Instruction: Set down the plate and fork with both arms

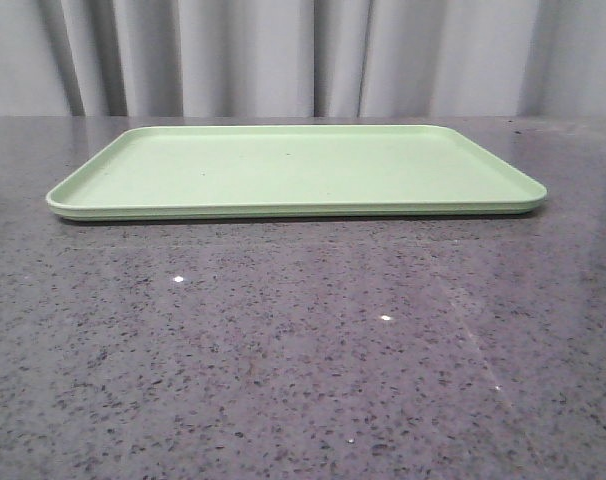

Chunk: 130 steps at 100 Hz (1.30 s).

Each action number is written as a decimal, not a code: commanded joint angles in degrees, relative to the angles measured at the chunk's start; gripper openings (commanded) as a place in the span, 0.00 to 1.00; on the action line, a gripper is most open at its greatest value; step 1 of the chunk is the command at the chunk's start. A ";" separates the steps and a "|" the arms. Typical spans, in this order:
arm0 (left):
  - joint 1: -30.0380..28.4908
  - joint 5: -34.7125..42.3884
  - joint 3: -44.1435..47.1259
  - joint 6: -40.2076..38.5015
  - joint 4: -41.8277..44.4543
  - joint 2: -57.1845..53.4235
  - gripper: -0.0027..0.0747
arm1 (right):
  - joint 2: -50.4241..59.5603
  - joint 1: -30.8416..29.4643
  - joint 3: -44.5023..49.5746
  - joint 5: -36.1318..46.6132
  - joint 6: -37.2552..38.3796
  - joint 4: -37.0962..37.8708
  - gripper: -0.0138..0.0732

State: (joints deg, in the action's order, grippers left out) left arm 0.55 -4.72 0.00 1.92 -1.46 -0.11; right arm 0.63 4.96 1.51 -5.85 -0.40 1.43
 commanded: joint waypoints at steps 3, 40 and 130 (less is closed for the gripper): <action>0.38 4.72 0.61 -0.40 -0.14 -1.84 0.01 | 1.34 -0.33 -0.27 4.64 -0.35 0.09 0.02; 0.38 4.72 0.61 -0.40 -0.14 -1.84 0.01 | 1.34 -0.33 -0.27 4.64 -0.35 0.09 0.02; 0.38 -7.90 -17.46 -0.40 -7.77 5.38 0.01 | -6.15 -0.33 -18.89 -3.52 0.40 0.09 0.02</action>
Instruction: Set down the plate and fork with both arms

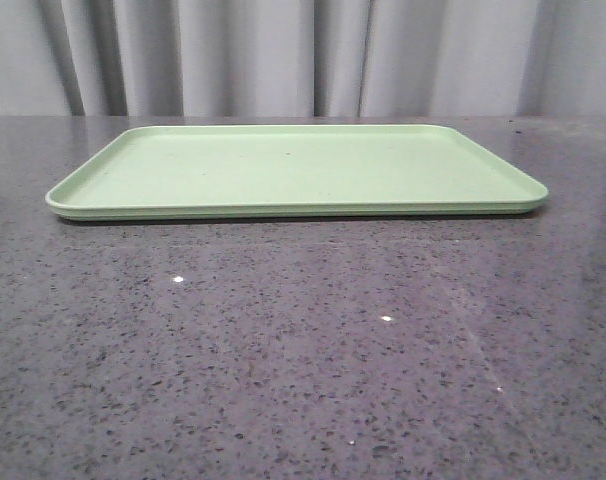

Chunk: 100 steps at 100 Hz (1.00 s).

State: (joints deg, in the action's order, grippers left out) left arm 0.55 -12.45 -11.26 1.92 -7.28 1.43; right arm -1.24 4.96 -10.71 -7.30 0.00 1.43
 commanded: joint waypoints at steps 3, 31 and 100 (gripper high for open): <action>0.38 -2.89 -8.14 -0.40 -1.95 5.61 0.01 | -5.76 -0.33 -8.48 -3.83 0.00 0.09 0.02; 0.38 -22.85 -27.21 -0.40 -1.61 19.46 0.01 | -22.15 -0.33 -25.86 -22.48 0.00 -0.17 0.02; 0.38 -44.74 -40.56 -0.77 -3.39 34.83 0.01 | -33.36 -0.33 -35.94 -32.75 0.00 -4.34 0.02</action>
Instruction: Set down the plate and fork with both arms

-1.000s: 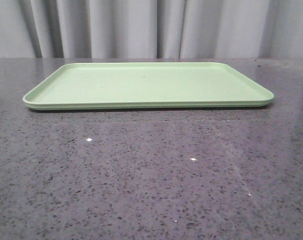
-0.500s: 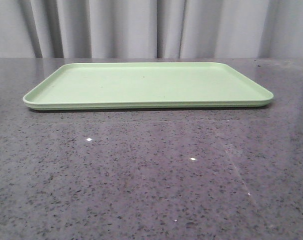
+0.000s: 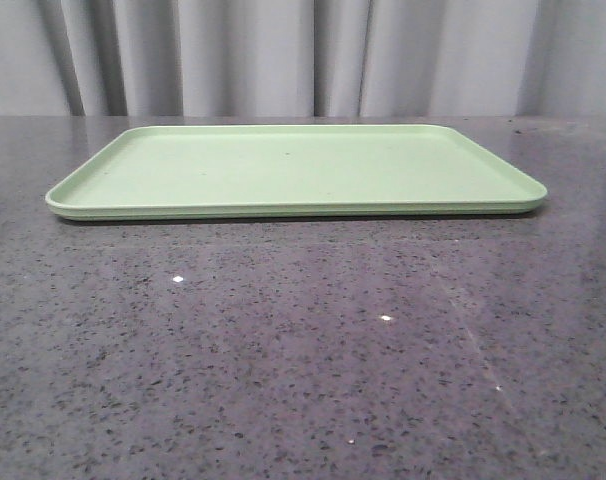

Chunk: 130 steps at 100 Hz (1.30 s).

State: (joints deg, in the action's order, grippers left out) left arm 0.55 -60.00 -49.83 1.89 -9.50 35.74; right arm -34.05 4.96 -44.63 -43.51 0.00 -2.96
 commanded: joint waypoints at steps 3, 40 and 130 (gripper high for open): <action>0.38 2.81 -1.98 -0.74 -1.17 0.52 0.01 | -0.55 -0.33 -2.01 3.36 0.00 0.04 0.02; 0.38 2.80 -1.98 -0.74 -1.17 0.52 0.42 | -0.55 -0.33 -2.01 3.30 0.00 0.04 0.28; 0.38 8.06 -1.98 -5.32 16.01 0.91 0.83 | -0.55 -0.33 -2.01 2.92 0.00 0.04 0.64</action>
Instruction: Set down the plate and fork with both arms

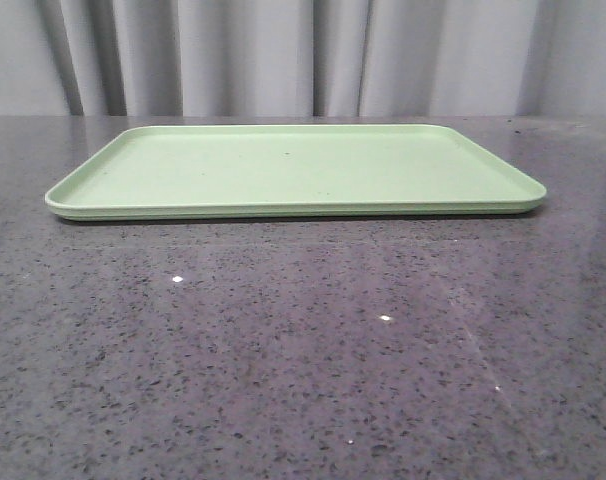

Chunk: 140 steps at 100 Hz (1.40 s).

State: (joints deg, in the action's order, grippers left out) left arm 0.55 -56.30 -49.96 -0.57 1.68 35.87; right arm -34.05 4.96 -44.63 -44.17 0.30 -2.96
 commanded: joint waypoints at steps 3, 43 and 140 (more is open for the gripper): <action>0.38 4.36 -1.85 -3.70 6.66 1.08 0.83 | -0.55 -0.33 -2.01 3.52 -0.30 0.04 0.64; 0.38 8.57 -1.85 -5.47 11.44 9.38 0.83 | -0.55 -0.33 -2.01 3.23 -0.30 0.04 0.64; -23.36 20.80 -1.85 5.49 -4.66 34.22 0.83 | -0.55 -0.33 -2.01 2.15 -0.30 0.04 0.64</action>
State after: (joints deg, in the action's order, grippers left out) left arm -22.70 -39.01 -49.96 4.86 -2.29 69.18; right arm -34.05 4.96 -44.63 -45.60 0.30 -2.96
